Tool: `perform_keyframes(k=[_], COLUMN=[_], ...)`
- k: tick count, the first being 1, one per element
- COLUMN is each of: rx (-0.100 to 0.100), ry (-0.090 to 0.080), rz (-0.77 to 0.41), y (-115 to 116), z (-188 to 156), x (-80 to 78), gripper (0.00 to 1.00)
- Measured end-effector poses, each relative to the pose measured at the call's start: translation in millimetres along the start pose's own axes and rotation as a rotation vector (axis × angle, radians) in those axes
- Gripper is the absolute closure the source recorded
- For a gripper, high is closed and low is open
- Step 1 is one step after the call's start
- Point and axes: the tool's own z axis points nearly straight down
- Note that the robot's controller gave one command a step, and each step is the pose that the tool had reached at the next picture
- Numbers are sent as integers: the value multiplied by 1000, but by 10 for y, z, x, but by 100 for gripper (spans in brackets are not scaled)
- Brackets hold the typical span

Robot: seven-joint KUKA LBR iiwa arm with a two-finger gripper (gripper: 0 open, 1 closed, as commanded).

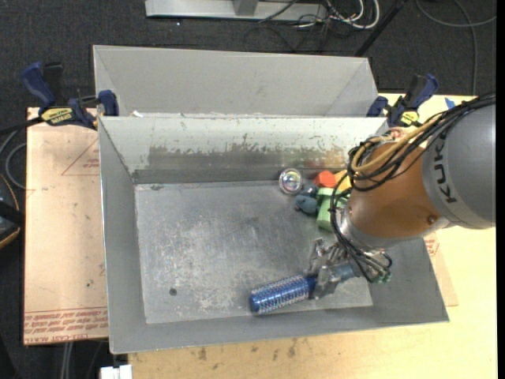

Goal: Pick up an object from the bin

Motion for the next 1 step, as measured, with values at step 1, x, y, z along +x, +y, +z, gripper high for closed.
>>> perform_keyframes(k=[1], rx=[2], ry=[-10], rz=[-48], y=[316], z=[-1512], x=[-45], gripper=[100])
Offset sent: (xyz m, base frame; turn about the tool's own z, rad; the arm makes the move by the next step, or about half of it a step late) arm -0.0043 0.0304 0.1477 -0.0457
